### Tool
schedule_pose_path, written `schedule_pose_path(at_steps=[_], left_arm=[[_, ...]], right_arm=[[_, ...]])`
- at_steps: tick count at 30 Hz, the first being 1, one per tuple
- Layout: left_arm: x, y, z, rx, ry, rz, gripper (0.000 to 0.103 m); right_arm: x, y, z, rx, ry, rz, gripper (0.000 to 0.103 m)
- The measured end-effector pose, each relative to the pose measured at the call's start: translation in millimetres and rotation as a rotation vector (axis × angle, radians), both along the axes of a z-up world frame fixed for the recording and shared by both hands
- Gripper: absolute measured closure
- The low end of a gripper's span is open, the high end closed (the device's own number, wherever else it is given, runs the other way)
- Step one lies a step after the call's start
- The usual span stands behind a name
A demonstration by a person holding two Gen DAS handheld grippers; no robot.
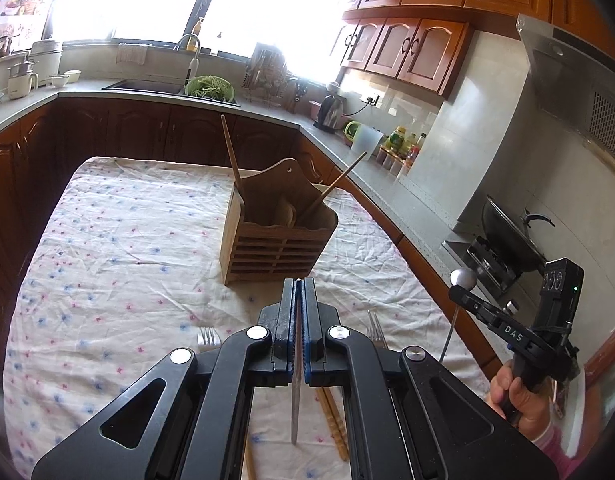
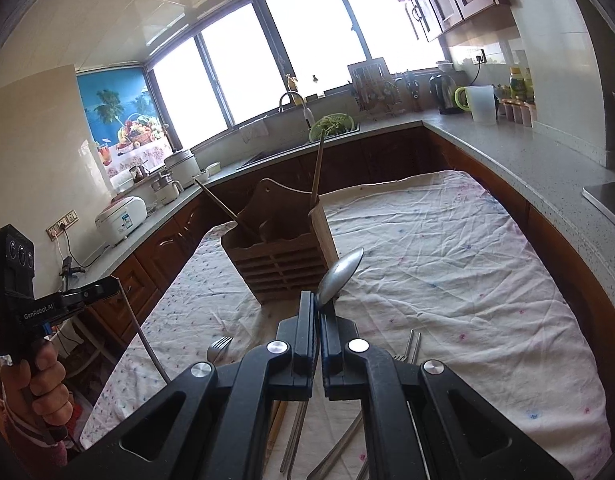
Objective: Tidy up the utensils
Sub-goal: 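Lift the metal stick and spoon and carry both over the holder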
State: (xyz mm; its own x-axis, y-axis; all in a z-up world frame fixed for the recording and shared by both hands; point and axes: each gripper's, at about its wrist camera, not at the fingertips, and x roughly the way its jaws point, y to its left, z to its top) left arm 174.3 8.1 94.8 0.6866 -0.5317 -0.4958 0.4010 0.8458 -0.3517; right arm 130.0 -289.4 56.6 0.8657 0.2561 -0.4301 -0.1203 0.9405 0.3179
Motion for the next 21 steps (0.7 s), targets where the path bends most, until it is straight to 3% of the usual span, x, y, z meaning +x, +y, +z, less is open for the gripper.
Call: schedule_pose_path(at_steps=[10,13,17,19,21], left_arm=[[5.2,11.1,2.7,-0.009,-0.011,0.031,0.103],[19.0,14.4,-9.4,0.003,0.037,0.053,0.103],[47.3,10.7,-37.5,0.027,0.163,0.076,0.103],[62.2,2.0,-54.5,0.042,0.228,0.063,0.084],[76.0,-9.8,-73.0,0.06,0.27,0.077,0.073]], right_arm=[[9.9,9.6,-4.7,-0.02,-0.031,0.016,0.1],[13.3,9.7,-5.9,-0.017,-0.028,0.017,0.1],[13.5,8.7,-6.8,-0.009,-0.027,0.02,0.1],[13.1,6.7,-7.0,-0.002,-0.025,0.021,0.1],[12.1,4.9,-7.2,0.001,-0.025,0.019,0.1]])
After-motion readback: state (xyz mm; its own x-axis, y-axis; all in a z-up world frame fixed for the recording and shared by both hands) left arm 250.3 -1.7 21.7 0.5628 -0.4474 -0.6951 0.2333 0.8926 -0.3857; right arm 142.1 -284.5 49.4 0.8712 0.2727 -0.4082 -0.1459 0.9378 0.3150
